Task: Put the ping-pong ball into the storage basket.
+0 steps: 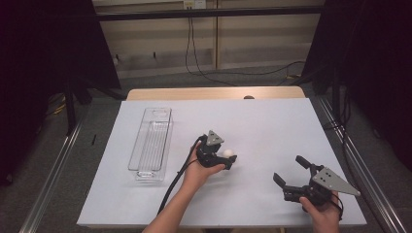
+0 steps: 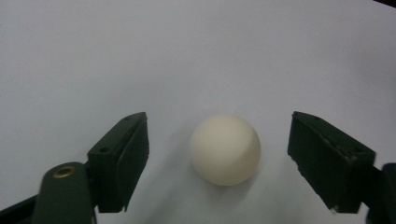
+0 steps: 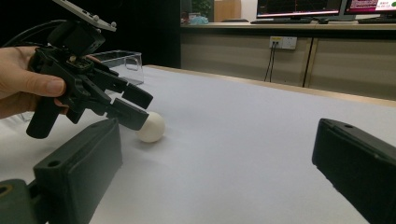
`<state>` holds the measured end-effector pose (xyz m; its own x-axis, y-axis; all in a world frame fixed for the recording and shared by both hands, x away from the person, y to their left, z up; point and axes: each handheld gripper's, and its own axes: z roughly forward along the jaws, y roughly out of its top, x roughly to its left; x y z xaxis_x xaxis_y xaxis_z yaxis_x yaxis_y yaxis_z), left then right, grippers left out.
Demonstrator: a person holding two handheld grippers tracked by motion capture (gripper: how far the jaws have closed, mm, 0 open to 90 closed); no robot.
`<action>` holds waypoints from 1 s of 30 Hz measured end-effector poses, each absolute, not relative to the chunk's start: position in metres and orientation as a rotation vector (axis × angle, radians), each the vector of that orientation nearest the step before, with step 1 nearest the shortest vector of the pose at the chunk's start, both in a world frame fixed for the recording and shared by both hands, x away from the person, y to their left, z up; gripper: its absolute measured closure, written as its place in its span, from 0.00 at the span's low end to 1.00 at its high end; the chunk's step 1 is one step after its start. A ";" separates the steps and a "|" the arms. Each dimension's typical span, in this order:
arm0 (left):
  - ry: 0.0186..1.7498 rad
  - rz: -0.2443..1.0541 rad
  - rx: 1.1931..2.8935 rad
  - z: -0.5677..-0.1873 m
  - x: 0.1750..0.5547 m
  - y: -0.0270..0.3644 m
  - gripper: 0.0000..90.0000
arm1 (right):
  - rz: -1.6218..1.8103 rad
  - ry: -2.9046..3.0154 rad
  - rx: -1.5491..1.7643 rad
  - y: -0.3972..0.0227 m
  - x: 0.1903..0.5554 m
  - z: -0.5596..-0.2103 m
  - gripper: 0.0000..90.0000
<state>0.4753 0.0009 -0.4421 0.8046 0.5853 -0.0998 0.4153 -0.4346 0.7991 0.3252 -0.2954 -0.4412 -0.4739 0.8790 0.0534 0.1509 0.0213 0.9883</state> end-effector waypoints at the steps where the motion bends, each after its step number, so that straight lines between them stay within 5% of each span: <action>1: 0.738 0.239 2.089 -0.442 0.475 0.001 0.28 | 1.505 1.683 1.058 -0.295 0.325 -0.441 0.01; 10: 0.745 0.223 2.118 -0.443 0.477 0.000 0.38 | 1.508 1.682 1.067 -0.296 0.326 -0.442 0.01; 30: 0.743 0.213 2.152 -0.450 0.478 -0.007 0.45 | 1.513 1.680 1.067 -0.297 0.326 -0.442 0.01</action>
